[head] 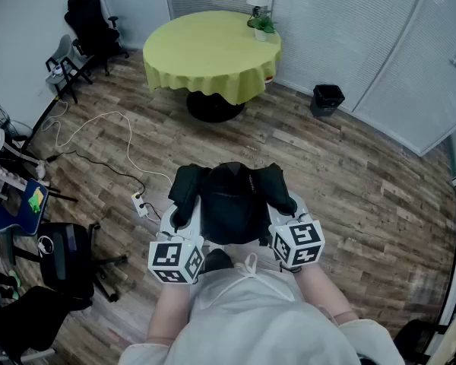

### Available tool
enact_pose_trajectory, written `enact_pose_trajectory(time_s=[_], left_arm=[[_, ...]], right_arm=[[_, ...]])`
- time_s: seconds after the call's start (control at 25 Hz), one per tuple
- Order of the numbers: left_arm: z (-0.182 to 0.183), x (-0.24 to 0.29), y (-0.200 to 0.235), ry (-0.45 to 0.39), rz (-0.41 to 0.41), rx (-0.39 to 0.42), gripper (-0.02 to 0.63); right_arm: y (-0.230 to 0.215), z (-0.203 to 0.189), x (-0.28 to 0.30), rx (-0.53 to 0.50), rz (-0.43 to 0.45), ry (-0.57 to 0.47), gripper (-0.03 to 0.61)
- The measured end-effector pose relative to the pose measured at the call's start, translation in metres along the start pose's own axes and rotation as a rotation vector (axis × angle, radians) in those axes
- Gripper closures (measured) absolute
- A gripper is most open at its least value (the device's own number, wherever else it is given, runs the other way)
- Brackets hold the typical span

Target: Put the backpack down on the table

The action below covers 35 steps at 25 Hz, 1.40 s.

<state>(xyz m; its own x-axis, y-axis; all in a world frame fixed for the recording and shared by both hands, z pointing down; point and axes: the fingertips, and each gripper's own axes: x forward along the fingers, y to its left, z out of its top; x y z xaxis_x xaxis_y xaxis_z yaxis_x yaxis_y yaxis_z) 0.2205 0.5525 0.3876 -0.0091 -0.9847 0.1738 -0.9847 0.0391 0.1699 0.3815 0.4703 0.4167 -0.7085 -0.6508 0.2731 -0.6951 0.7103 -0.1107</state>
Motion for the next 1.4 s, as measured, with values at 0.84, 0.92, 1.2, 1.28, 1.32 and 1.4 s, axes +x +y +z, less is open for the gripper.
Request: enact_pose_trajectory(time_s=[0.84, 0.92, 1.2, 1.28, 1.32, 1.4], left_arm=[[-0.013, 0.014, -0.006, 0.024, -0.011, -0.012, 0.581], [-0.016, 0.022, -0.001, 0.034, -0.014, -0.018, 0.581], [-0.012, 0.073, 0.036, 0.049, -0.027, -0.034, 0.581], [-0.006, 0.093, 0.048, 0.054, -0.038, -0.036, 0.582], [-0.002, 0.104, 0.056, 0.054, -0.043, -0.036, 0.581], [0.008, 0.124, 0.072, 0.051, -0.056, -0.035, 0.582]], right_arm=[[-0.012, -0.012, 0.005, 0.035, 0.017, 0.026, 0.541], [-0.014, -0.015, 0.014, 0.038, 0.016, 0.038, 0.541], [-0.021, -0.009, 0.068, 0.047, 0.006, 0.058, 0.541], [-0.026, -0.002, 0.09, 0.049, -0.003, 0.061, 0.542], [-0.027, 0.003, 0.101, 0.049, -0.007, 0.061, 0.542], [-0.028, 0.014, 0.126, 0.046, -0.012, 0.058, 0.542]])
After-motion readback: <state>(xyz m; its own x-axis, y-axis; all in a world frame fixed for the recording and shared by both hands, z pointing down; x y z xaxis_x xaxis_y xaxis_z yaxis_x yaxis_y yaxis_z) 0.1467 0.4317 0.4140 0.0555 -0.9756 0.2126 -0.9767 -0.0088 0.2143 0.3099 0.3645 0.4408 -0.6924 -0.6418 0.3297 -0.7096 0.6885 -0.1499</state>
